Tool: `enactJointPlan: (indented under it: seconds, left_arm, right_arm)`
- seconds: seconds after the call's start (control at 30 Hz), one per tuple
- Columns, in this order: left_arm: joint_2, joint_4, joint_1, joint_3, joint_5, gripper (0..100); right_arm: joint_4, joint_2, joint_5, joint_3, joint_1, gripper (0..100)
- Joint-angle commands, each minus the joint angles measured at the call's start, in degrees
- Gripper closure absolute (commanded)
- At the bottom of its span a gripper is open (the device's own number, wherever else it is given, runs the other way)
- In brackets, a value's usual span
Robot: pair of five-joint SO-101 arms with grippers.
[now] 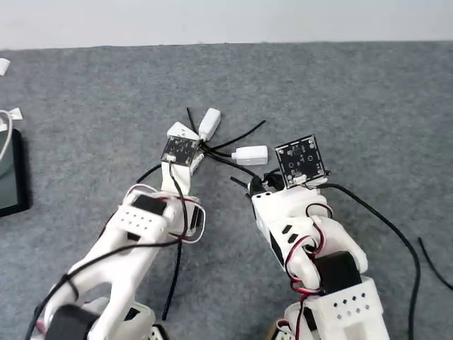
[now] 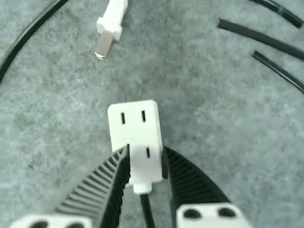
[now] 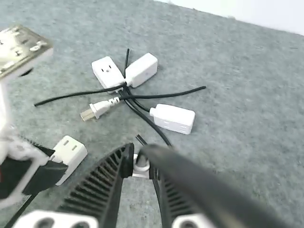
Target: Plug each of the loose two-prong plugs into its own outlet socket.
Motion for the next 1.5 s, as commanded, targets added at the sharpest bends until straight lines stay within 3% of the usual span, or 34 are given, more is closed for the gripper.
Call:
enactJointPlan:
  seconds: [0.0, 0.23, 0.33, 0.43, 0.53, 0.73, 0.87, 1.2, 1.47]
  left_arm:
    - [-11.0, -0.4, 0.0, 2.6, -2.7, 96]
    - [-27.7, 0.0, -0.1, 10.2, -3.3, 96]
    - [-32.5, 4.1, -1.0, 11.2, -3.3, 96]
    - [-35.1, 7.6, -6.9, 11.6, -3.3, 96]
    - [-35.2, 6.2, -14.4, 13.8, -3.7, 95]
    - [-35.1, 5.5, -16.7, 19.0, -7.1, 95]
    - [-35.1, 5.1, -22.6, 19.6, -7.3, 94]
    - [-35.1, 4.7, -23.0, 19.4, -7.1, 89]
    - [-35.1, 0.3, -23.0, 21.9, -7.0, 89]
  right_arm:
    - [-1.1, 0.3, -0.7, -3.6, -0.4, 99.1]
    - [-1.5, 0.6, -0.9, -2.7, -0.7, 99.1]
    - [-3.7, 3.6, -1.1, -2.7, -2.9, 99.1]
    - [-5.8, 10.3, -2.8, -3.8, -5.8, 99.1]
    - [-6.9, 17.2, -3.6, -7.1, -7.6, 99.1]
    - [-14.5, 21.9, -8.1, -9.1, -13.0, 99.1]
    - [-14.8, 26.7, -12.3, -11.6, -14.0, 99.1]
    - [-8.7, 52.1, -20.9, -30.2, -17.9, 99.1]
    - [-8.8, 61.8, -21.8, -37.5, -18.2, 99.1]
